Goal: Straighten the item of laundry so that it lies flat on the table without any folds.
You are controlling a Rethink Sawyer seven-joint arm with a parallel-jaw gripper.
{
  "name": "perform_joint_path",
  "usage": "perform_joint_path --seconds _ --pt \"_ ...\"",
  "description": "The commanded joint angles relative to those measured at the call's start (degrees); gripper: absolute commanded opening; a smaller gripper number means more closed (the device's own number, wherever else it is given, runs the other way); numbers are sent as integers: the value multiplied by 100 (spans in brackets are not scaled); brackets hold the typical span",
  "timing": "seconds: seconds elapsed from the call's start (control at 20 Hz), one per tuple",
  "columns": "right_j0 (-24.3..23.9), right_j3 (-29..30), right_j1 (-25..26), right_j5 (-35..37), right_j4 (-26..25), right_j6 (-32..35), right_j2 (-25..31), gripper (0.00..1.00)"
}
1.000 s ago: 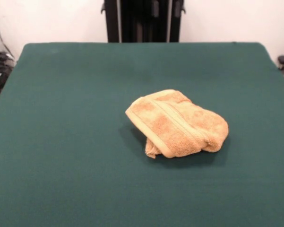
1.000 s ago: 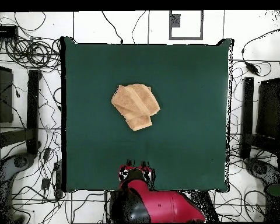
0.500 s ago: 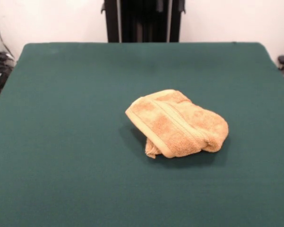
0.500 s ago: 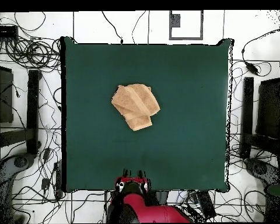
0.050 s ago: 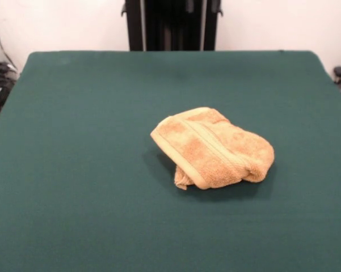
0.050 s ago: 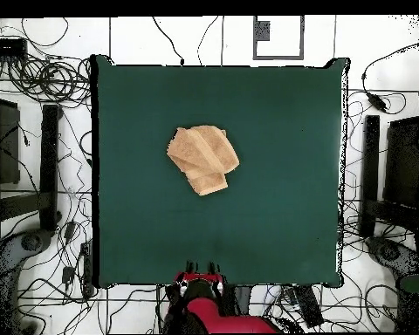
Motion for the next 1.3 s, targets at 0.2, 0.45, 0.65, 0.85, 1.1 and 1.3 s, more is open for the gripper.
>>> perform_joint_path --seconds 0.2,0.45,0.65,0.85,1.1,1.3 --pt "-278 -1410 167 1820 636 186 1062 100" --pt "-407 -2035 287 2295 749 79 1318 100" --pt "-435 -2443 281 2655 766 16 1395 100" --pt "-489 -2797 378 2944 753 -72 1483 100" --pt "-561 -3124 660 3044 658 -126 1591 100" --pt "-544 -3293 714 3240 683 -102 1593 100"
